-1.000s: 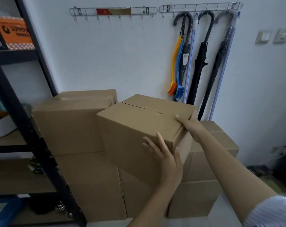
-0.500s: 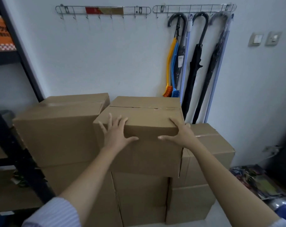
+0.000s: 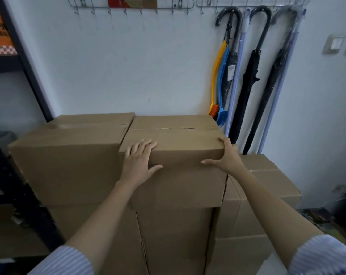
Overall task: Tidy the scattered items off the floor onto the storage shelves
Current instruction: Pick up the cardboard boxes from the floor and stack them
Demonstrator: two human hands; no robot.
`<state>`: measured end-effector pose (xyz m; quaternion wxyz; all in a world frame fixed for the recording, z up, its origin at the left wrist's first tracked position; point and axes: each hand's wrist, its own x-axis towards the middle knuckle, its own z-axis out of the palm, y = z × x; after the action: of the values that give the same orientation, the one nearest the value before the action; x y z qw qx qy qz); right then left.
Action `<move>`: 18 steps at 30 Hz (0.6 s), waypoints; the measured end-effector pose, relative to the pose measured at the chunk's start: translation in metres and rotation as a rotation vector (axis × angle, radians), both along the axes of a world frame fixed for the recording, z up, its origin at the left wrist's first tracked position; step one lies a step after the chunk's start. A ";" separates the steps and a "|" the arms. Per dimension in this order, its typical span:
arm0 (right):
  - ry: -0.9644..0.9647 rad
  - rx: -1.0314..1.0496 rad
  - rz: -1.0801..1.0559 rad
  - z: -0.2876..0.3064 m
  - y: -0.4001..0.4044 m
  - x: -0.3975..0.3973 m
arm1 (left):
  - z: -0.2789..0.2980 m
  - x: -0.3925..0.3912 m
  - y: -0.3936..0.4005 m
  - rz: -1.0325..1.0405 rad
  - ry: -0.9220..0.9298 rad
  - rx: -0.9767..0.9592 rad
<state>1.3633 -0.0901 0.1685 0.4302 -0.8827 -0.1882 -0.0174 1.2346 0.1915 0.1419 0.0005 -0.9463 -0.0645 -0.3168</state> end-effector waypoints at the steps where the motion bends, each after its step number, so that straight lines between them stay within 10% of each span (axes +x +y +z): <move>1: -0.001 -0.008 0.000 -0.001 0.001 0.005 | 0.001 0.003 0.002 -0.002 0.005 -0.001; 18: -0.052 -0.268 0.020 0.003 0.019 0.066 | 0.012 0.045 0.003 0.184 0.115 -0.040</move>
<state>1.4290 -0.0716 0.1714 0.3036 -0.9296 -0.2086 -0.0109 1.2795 0.1947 0.1536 0.0146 -0.9528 -0.1572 -0.2594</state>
